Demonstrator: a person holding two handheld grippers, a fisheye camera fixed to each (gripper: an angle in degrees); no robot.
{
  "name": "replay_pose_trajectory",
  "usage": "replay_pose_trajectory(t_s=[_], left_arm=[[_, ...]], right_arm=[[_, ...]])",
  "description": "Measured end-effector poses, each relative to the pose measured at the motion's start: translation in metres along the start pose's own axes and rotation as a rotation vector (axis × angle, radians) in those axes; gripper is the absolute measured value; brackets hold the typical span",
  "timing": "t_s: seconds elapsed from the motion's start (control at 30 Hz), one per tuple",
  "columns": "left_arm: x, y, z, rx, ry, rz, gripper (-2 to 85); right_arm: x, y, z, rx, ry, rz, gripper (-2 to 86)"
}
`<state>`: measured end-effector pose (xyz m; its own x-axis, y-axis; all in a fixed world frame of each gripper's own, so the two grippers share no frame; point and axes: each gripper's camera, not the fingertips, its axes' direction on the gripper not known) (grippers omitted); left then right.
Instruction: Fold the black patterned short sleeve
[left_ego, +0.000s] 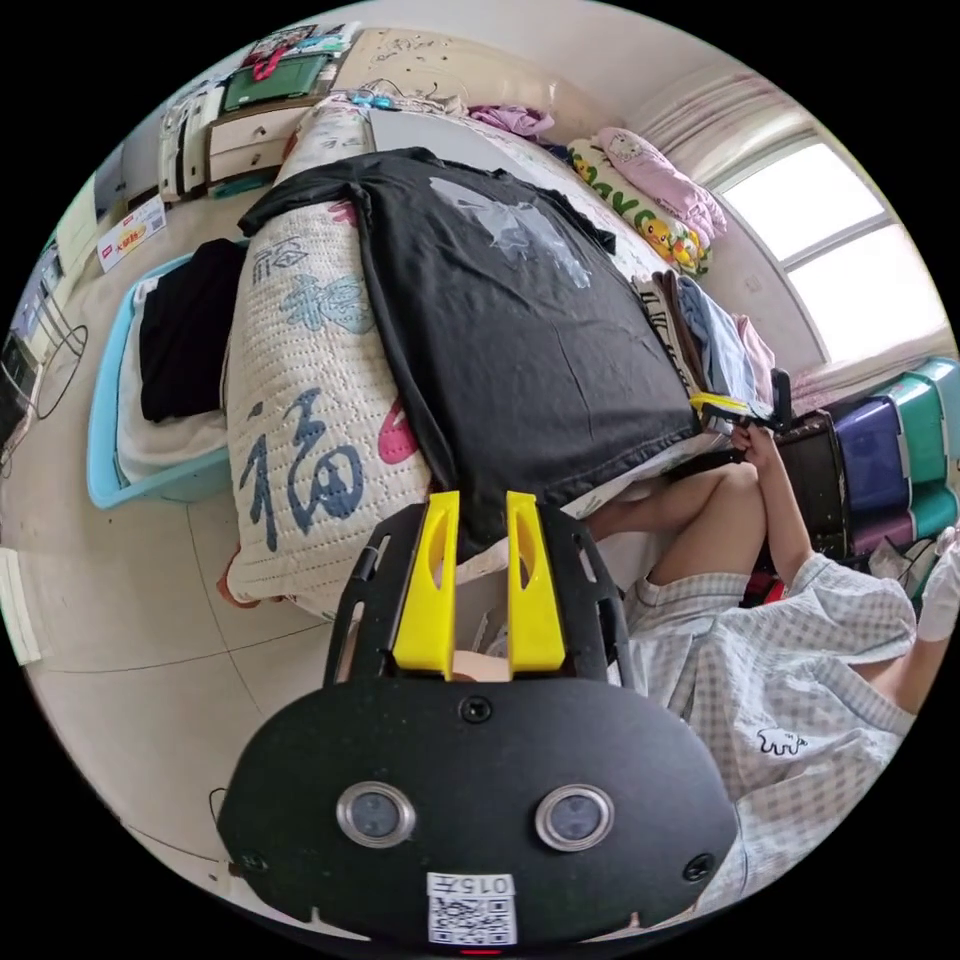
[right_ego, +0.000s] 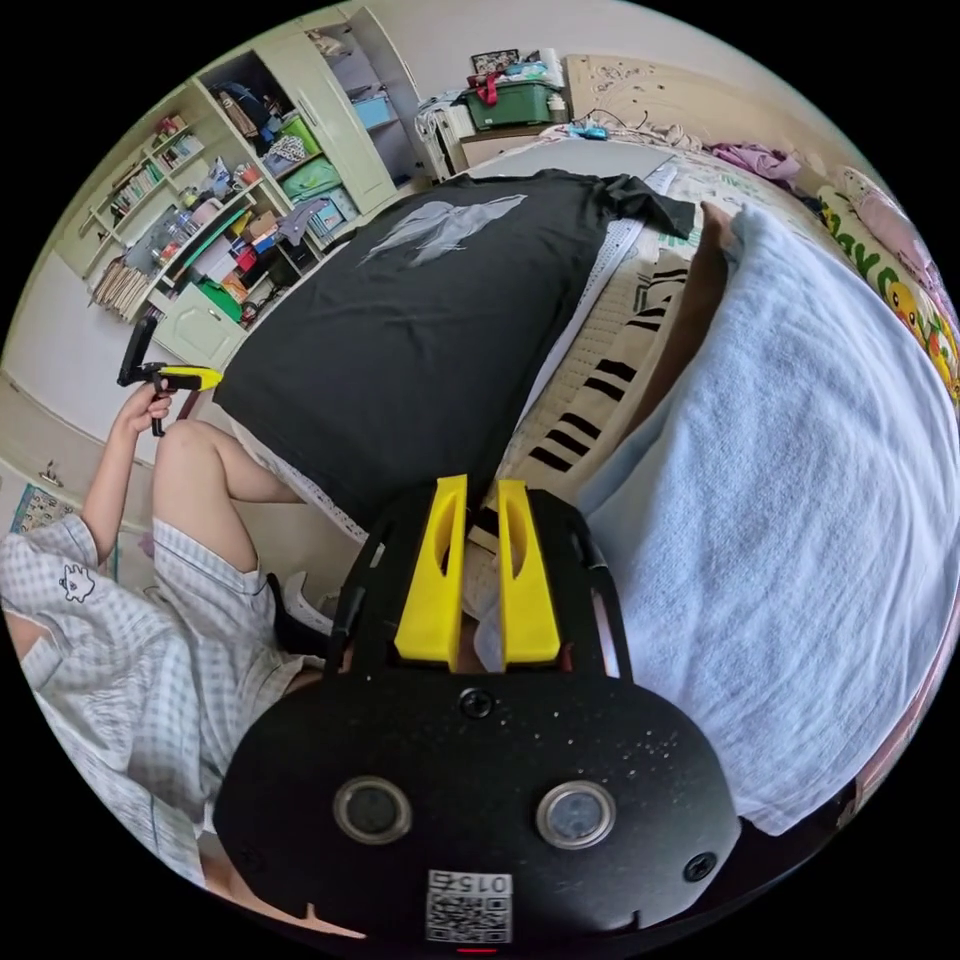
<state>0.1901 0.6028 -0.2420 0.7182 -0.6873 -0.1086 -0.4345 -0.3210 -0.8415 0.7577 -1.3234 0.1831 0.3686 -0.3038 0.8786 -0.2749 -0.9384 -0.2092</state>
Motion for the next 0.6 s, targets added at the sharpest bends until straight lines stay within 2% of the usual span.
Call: replay_pose_trajectory(t_s=[0.07, 0.23, 0.6], left_arm=[[0.012, -0.007, 0.017, -0.062, -0.021, 0.043, 6.2], [0.027, -0.019, 0.031, -0.075, -0.086, 0.075, 0.8], [0.052, -0.032, 0.047, -0.063, -0.096, 0.127, -0.6]], right_arm=[[-0.001, 0.002, -0.005, -0.001, -0.051, -0.003, 2.5], [-0.003, 0.004, -0.023, -0.004, -0.143, -0.017, 0.5], [-0.025, -0.024, -0.043, -0.022, -0.112, -0.035, -0.1]])
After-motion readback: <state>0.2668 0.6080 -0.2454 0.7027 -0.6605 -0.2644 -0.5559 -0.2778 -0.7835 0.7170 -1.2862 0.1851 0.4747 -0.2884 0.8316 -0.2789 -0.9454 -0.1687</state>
